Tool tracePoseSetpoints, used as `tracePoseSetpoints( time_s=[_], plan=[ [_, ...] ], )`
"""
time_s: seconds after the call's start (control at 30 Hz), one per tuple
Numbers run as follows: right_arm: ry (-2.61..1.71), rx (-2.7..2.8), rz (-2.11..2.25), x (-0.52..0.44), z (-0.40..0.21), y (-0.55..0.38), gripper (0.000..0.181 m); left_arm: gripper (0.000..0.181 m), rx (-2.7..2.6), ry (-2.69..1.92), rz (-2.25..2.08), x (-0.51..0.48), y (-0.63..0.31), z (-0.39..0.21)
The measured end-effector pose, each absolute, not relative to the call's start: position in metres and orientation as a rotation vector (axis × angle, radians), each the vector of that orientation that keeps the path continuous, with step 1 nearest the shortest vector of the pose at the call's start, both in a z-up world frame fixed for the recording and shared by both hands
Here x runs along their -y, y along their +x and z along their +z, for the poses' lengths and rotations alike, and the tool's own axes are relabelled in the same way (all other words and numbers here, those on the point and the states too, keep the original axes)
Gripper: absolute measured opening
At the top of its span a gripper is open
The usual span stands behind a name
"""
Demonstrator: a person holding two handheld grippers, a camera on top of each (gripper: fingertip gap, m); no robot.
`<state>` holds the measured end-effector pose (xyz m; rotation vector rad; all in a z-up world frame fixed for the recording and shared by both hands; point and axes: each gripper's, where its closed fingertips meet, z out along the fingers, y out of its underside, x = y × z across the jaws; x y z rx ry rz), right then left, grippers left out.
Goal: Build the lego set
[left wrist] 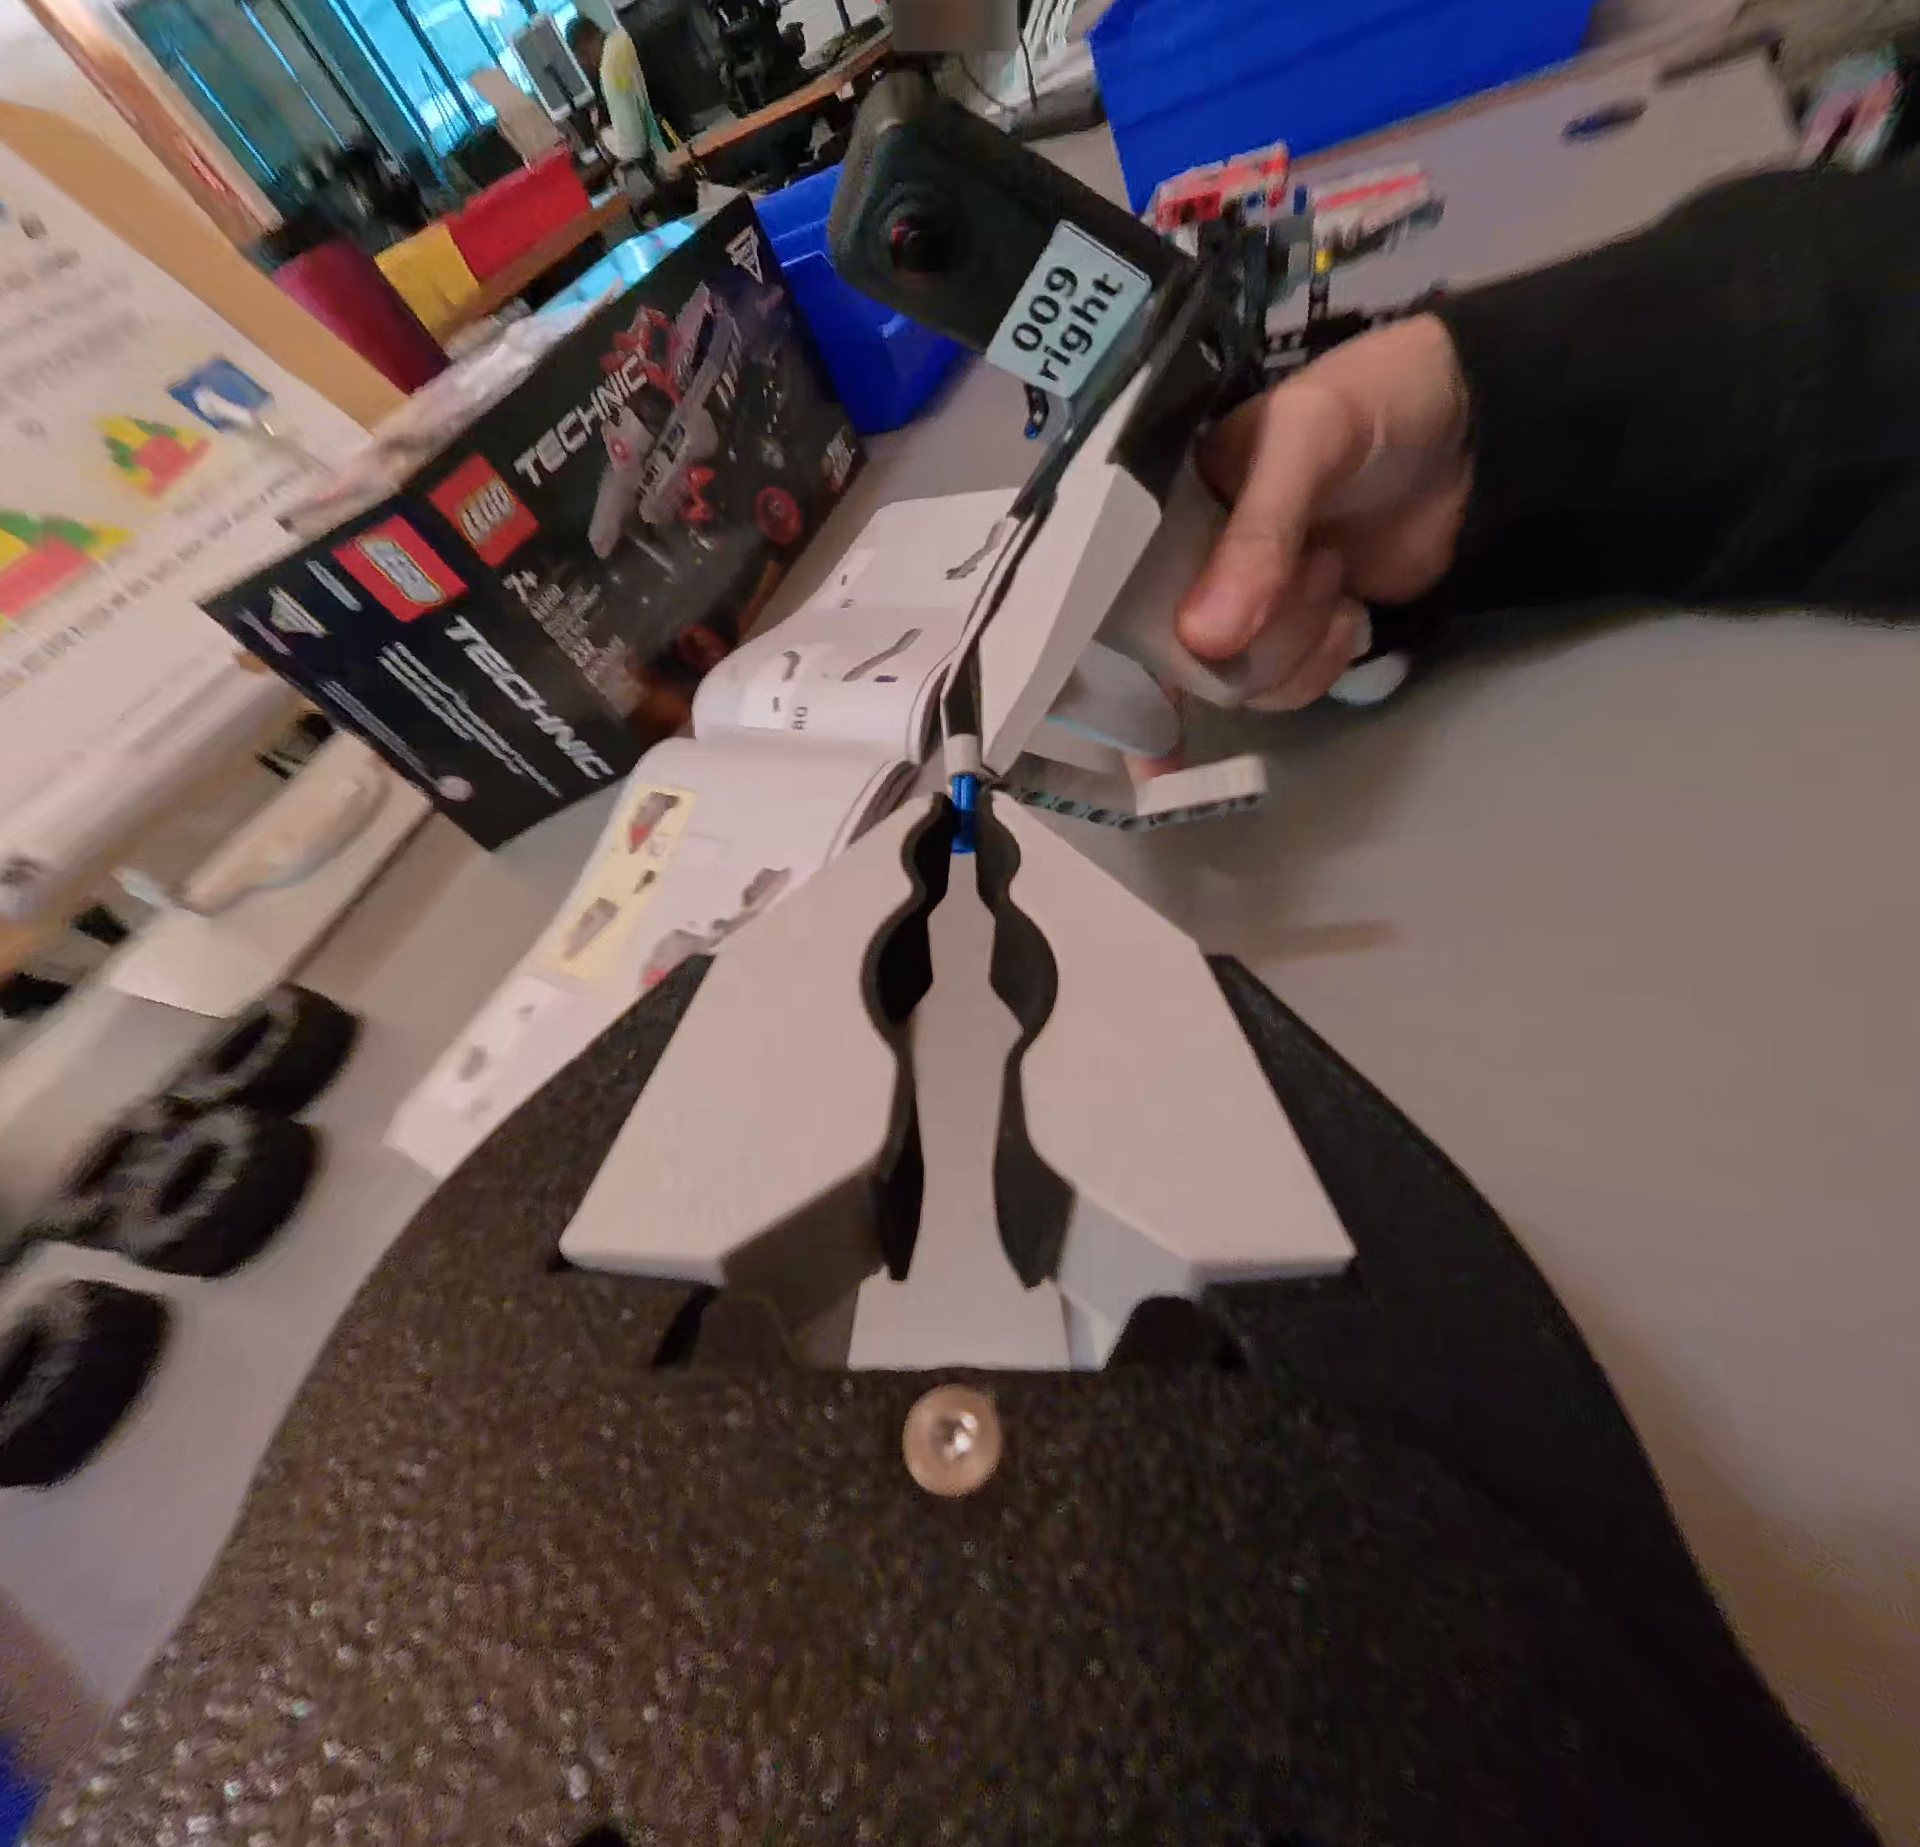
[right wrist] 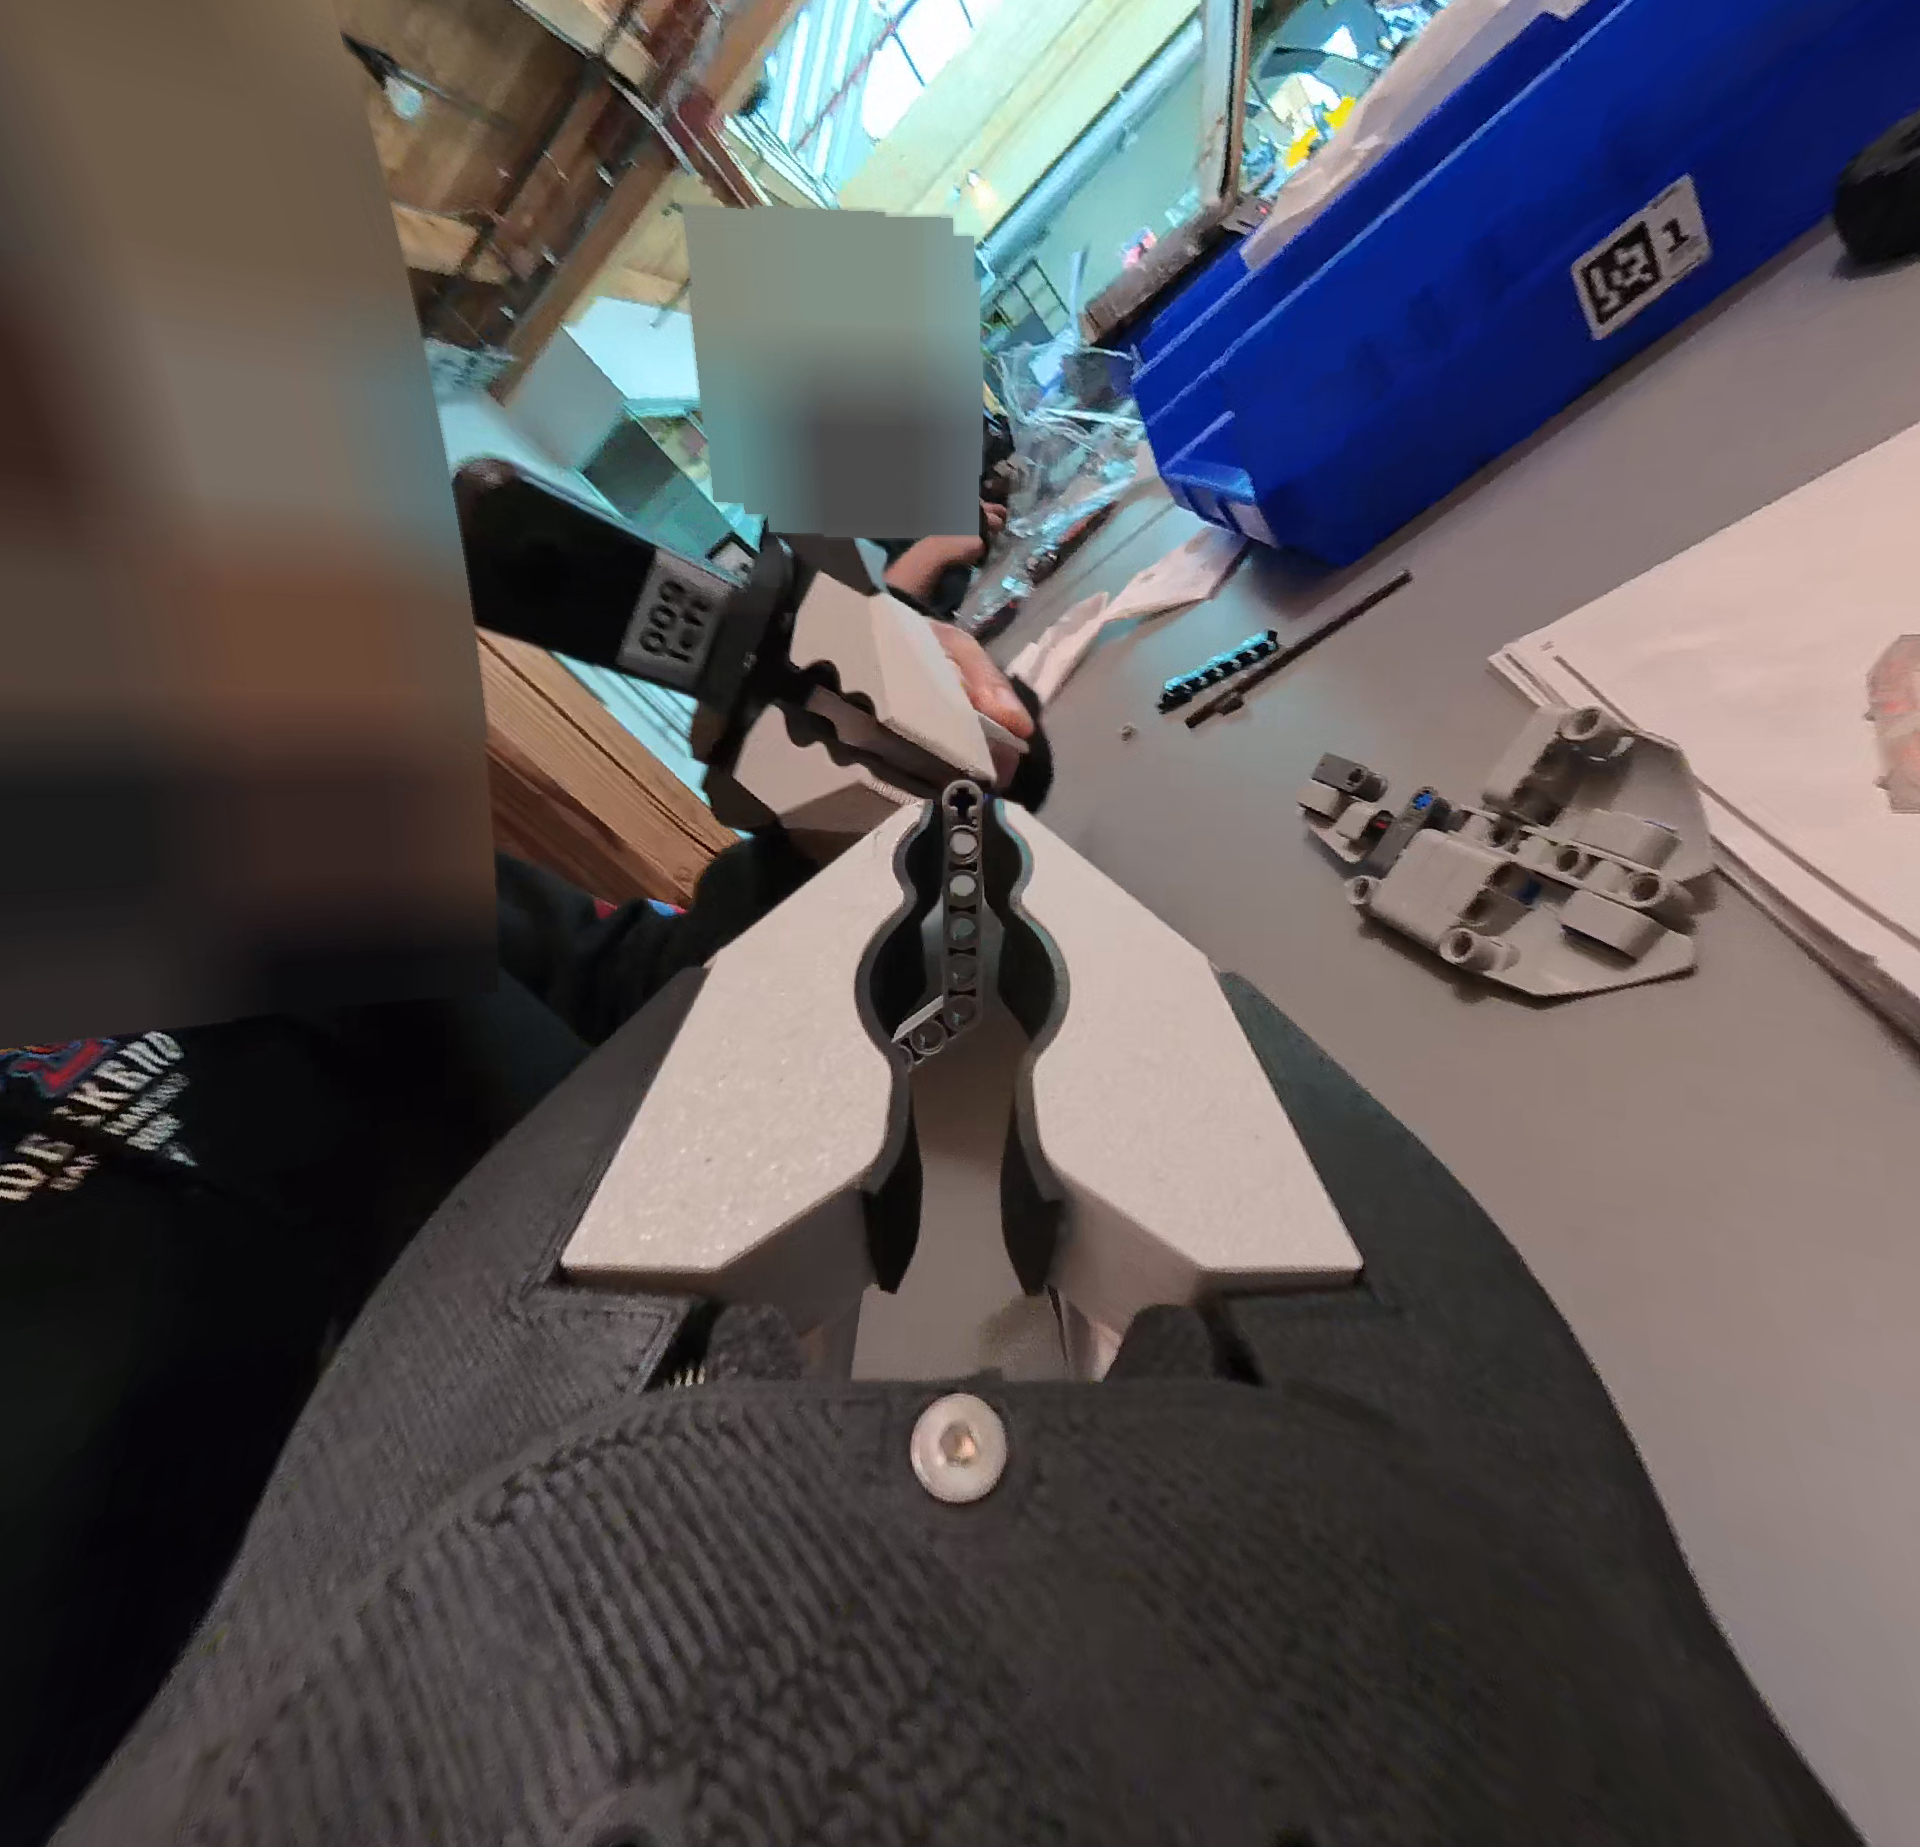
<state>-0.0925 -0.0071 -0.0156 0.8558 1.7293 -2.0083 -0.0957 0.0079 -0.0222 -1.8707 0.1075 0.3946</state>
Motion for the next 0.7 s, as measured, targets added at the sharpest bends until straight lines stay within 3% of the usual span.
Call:
tracePoseSetpoints(
  time_s=[0.1,0.7],
  plan=[
    [0.826,-1.718,-2.039,0.003,-0.008,-0.090,0.007,0.001,0.036,-1.756,0.151,-0.012,-0.094,-0.015],
    [0.858,-1.975,-2.008,0.008,-0.026,-0.093,0.006,0.002,-0.224,-1.912,0.502,-0.008,-0.097,-0.031]
  ],
)
